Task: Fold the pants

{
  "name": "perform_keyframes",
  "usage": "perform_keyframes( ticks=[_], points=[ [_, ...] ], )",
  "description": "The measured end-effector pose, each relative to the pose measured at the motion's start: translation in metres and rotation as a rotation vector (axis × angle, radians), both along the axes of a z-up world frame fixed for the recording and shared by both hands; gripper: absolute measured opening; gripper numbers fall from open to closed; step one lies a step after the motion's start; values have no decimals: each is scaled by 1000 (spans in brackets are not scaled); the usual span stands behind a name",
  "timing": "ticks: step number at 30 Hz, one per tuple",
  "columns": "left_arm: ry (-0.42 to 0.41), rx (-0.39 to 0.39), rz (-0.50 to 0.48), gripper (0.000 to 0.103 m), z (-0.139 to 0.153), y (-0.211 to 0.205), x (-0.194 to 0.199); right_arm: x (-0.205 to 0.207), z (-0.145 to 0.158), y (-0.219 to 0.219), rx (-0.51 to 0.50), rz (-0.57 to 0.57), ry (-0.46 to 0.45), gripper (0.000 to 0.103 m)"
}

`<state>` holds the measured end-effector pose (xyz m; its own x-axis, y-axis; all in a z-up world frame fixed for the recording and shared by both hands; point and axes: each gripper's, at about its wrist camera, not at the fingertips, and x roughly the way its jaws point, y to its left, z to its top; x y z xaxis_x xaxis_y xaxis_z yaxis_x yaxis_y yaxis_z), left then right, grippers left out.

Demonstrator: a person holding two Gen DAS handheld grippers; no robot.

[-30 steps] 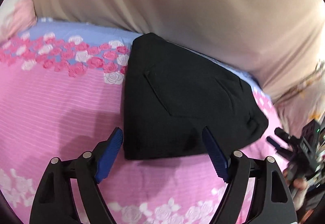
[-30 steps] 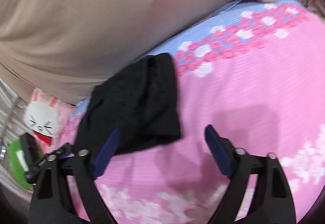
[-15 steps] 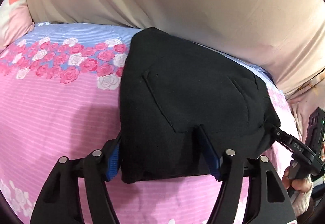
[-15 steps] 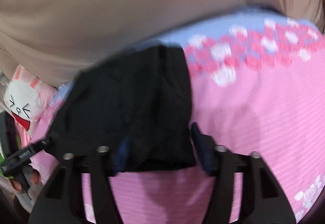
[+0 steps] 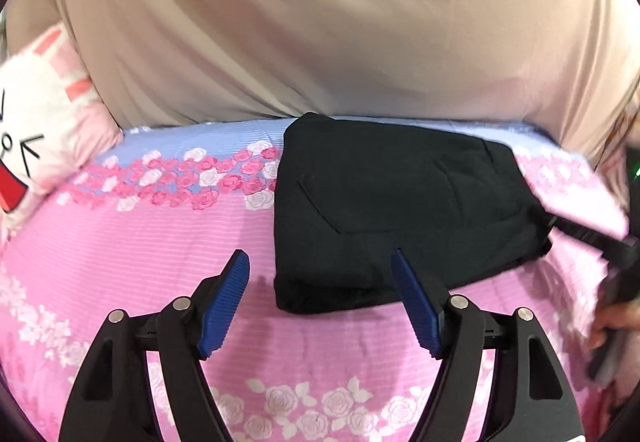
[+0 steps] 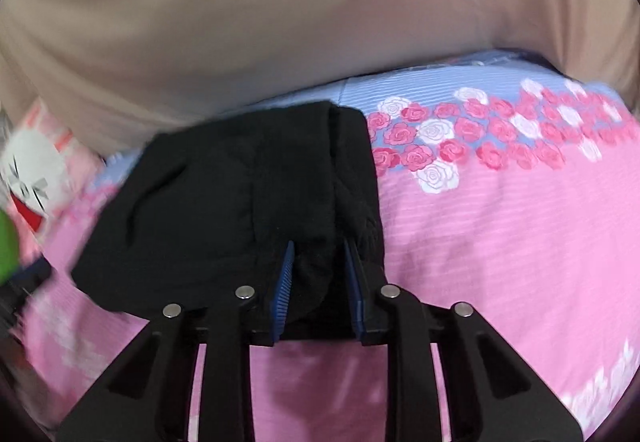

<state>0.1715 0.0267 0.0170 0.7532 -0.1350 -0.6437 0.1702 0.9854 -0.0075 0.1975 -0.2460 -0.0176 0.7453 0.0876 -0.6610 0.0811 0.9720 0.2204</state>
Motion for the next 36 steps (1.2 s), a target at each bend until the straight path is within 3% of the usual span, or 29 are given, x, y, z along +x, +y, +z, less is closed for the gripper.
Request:
perform_keyframes(
  ticks=[5, 7, 11, 19, 22, 25, 36],
  points=[
    [0, 31, -2, 71, -6, -10, -15, -57, 25, 28, -71, 10, -90, 28],
    [7, 27, 0, 71, -9, -12, -20, -76, 23, 32, -72, -6, -109, 39],
    [3, 38, 10, 74, -16, -16, -38, -113, 12, 36, -61, -41, -125, 45],
    [-5, 60, 22, 79, -35, -24, -78, -156, -13, 45, -66, -95, -106, 77],
    [-2, 44, 30, 81, -41, -24, -88, -167, -16, 49, -67, -104, -99, 78],
    [-16, 30, 50, 82, -43, -22, -95, -175, -14, 52, -79, -125, -112, 89],
    [-81, -10, 84, 85, -38, -16, -104, -176, -18, 62, -167, -167, -73, 95]
  ],
)
